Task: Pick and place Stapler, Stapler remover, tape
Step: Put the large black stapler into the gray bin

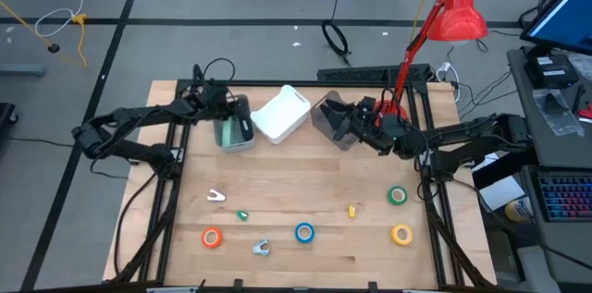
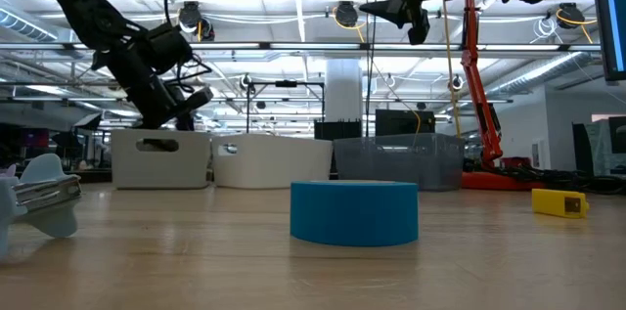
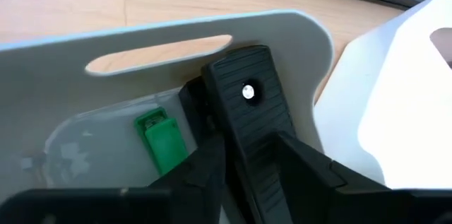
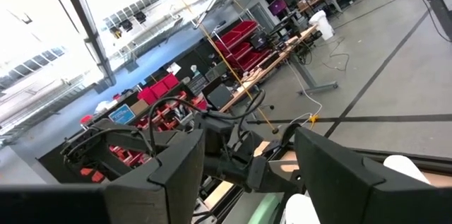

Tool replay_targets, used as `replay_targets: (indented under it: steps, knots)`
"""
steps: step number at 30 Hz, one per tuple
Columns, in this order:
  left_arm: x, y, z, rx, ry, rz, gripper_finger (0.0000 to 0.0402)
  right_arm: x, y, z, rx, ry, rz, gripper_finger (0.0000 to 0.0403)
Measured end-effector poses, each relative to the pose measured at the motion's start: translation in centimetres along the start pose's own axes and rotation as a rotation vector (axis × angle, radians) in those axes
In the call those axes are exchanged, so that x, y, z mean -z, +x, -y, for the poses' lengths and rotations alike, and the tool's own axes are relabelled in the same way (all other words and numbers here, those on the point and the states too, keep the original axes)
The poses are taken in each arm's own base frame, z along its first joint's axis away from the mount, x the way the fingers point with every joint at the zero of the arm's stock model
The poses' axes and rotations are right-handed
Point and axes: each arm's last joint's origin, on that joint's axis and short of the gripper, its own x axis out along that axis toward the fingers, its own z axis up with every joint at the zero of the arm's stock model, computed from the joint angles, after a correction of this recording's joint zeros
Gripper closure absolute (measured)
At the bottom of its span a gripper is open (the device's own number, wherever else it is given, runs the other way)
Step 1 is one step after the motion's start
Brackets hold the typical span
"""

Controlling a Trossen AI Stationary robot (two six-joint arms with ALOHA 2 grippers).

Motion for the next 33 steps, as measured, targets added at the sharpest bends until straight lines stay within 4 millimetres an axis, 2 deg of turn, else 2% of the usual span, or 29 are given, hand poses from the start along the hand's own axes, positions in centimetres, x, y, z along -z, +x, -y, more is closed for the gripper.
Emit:
replay_targets:
  steps: [5, 21, 29, 33]
  knots:
    - [-0.07, 0.00, 0.00, -0.007, 0.006, 0.016, 0.0302, -0.01, 0.00, 0.00, 0.000, 0.000, 0.000, 0.0191]
    - [-0.10, -0.02, 0.01, -0.010, -0.019, 0.021, 0.0309, 0.03, 0.00, 0.02, 0.002, -0.002, -0.003, 0.0191]
    - [-0.19, -0.15, 0.13, 0.006, -0.021, 0.024, 0.0380, 0.04, 0.00, 0.03, 0.003, -0.002, -0.004, 0.0191]
    - [-0.18, -0.14, 0.14, 0.007, -0.021, 0.022, 0.0389, 0.05, 0.00, 0.03, 0.003, -0.003, -0.004, 0.0191]
